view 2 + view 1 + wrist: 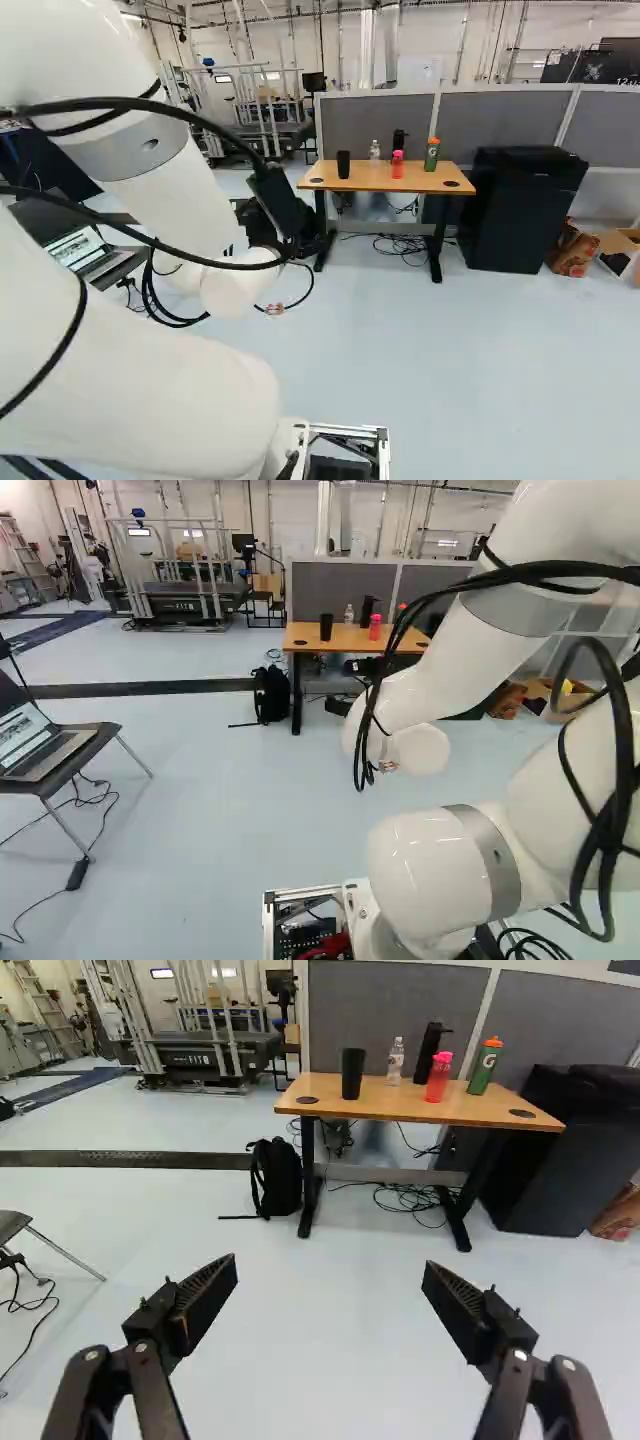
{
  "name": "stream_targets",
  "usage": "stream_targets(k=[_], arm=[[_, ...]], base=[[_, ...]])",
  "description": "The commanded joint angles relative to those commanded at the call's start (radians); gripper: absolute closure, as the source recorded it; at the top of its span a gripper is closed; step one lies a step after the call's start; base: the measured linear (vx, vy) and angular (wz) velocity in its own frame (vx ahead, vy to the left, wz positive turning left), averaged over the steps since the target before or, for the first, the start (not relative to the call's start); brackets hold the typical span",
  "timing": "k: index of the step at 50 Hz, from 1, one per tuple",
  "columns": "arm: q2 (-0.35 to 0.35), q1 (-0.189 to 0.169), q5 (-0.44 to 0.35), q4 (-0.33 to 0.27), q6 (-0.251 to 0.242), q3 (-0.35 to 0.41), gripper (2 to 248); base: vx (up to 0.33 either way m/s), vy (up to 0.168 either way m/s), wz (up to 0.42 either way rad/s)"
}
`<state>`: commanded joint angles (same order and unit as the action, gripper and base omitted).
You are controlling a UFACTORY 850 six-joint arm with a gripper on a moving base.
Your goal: Pick up the green bottle from the table
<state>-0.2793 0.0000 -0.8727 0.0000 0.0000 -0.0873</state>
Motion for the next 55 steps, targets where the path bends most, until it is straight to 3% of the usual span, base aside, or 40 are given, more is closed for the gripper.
stream_targets(k=[17,55], arm=[[0.000,0.000,0.000,0.000,0.000,0.000,3],[0.000,0.000,0.000,0.000,0.000,0.000,3]], base=[[0.136,-0.028,-0.144],[0.196,-0.091,-0.431]])
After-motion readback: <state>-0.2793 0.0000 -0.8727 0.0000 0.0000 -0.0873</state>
